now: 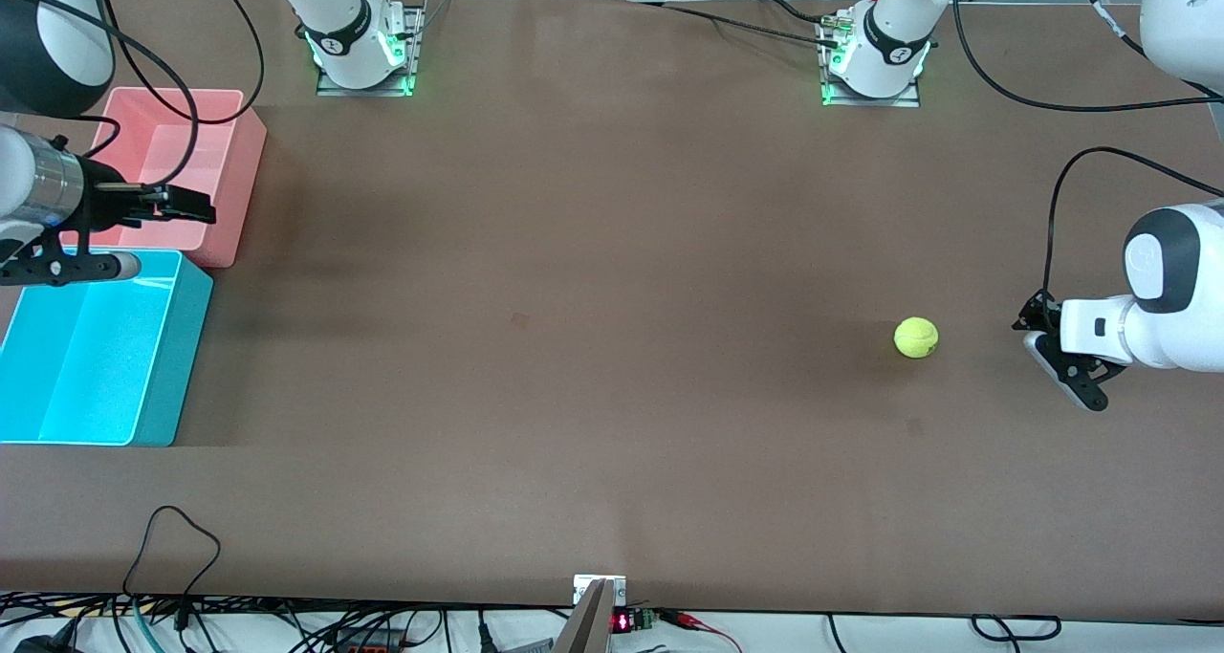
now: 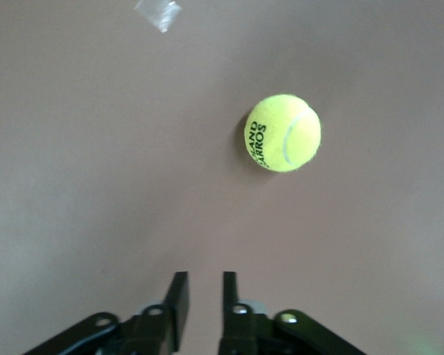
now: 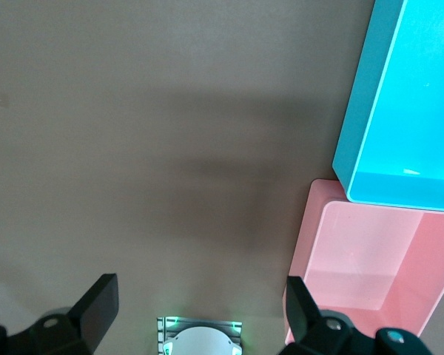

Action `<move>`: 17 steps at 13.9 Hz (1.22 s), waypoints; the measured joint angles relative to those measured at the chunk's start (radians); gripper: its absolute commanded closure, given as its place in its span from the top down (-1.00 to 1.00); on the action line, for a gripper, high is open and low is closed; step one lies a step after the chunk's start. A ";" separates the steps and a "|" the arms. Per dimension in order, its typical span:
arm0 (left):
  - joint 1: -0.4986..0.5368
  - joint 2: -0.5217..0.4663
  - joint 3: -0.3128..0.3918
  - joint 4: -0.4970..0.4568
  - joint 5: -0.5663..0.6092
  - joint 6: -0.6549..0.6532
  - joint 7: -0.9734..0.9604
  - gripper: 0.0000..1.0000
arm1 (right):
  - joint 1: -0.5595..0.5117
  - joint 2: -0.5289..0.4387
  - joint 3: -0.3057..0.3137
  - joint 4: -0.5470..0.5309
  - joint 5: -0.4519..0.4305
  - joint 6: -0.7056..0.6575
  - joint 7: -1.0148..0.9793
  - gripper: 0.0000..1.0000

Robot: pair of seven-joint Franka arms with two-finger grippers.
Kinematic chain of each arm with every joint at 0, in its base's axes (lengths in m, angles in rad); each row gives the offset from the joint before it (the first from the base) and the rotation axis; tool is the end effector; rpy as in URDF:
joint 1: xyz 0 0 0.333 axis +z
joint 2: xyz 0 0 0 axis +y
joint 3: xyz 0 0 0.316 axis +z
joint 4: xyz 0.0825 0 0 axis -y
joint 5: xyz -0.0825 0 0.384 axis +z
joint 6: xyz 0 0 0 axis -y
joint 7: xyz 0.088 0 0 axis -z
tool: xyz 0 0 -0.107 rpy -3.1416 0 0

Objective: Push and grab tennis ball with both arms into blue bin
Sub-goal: 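Lower the left gripper beside the tennis ball while the right gripper moves out, then push the tennis ball with the left gripper toward the right arm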

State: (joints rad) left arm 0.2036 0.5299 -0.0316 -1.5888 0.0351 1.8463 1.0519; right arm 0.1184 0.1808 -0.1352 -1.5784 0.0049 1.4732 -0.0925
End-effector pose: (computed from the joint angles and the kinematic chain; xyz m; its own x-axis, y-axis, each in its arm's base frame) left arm 0.6471 0.1177 0.3078 0.6081 -0.7804 -0.1455 -0.7474 -0.6246 0.2265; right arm 0.5846 -0.0037 0.5115 0.9570 0.0721 -0.2811 0.0732 -0.9973 -0.0066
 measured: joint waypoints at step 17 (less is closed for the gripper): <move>0.009 0.040 -0.003 -0.239 0.039 0.383 0.463 -1.00 | 0.076 0.094 0.003 -0.514 0.003 0.707 0.000 1.00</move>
State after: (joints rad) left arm 0.2125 0.5704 -0.0348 -1.8279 0.0740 2.2294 1.5148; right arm 0.1944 0.2752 -0.1318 -2.0927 0.0079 2.1801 -0.0920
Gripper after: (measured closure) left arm 0.991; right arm 0.000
